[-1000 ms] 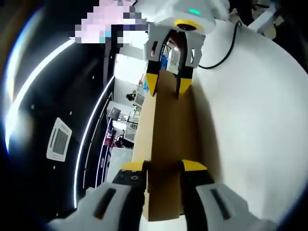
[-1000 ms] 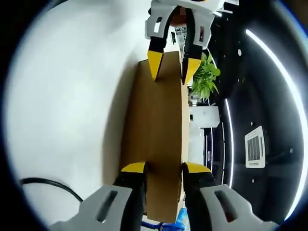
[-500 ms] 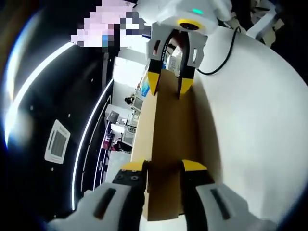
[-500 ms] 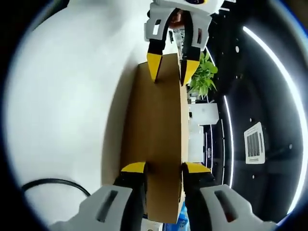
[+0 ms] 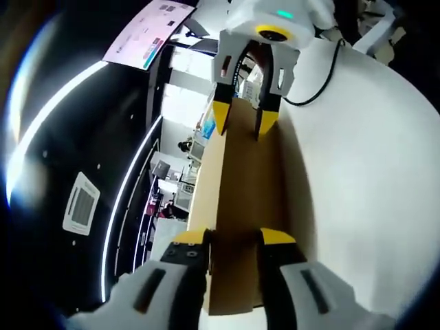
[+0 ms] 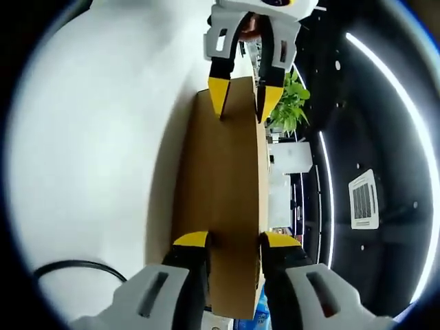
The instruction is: Operate the shoe box by opening the lid, removing the specified soft item, and placing it in the target area until the item is outside and the box remains undamaged.
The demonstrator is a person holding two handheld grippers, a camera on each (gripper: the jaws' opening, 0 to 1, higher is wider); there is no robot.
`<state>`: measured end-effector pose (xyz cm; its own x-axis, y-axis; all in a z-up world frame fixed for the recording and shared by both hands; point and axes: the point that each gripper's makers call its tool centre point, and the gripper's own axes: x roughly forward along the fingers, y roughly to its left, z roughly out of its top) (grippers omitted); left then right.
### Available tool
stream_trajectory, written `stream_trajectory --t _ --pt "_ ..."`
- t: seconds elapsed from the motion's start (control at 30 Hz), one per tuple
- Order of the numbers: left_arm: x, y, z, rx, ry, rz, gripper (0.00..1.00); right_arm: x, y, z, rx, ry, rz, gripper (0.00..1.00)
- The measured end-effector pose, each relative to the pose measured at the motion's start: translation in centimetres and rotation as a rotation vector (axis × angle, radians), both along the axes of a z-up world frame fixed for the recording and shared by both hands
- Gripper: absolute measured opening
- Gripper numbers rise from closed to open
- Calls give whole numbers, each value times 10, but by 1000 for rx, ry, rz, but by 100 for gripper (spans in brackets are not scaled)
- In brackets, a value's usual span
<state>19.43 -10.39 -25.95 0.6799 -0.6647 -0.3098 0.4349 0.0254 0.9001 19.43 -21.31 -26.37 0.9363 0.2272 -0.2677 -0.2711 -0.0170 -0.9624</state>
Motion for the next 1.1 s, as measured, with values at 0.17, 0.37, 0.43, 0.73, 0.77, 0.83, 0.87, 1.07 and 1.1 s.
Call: stream_trajectory --t 0.17,0.37,0.43,0.73,0.77,0.83,0.87,1.07,1.1 --pt "8 1 0 2 -4 12 28 -1 0 0 3 3 4 28" --pt "5 1 1 11 -20 24 28 -1 1 0 13 6 2 28" --pt "-4 -2 4 -12 3 2 30 -1 1 0 15 9 2 28" --pt "-39 21 31 -304 220 8 49 -3 1 -1 35 21 -3 28" --pt "-43 26 30 -308 239 14 49 -3 1 -1 37 23 -3 28" --pt "-52 38 32 -345 288 36 52 -4 1 -1 39 25 -5 29" --pt "-55 41 33 -374 316 48 54 -4 1 -2 38 25 -6 29" --pt "-82 63 39 -488 481 107 68 -6 2 -2 47 42 -13 29" --pt "-87 66 38 -504 513 117 71 -7 2 -2 47 44 -14 29"
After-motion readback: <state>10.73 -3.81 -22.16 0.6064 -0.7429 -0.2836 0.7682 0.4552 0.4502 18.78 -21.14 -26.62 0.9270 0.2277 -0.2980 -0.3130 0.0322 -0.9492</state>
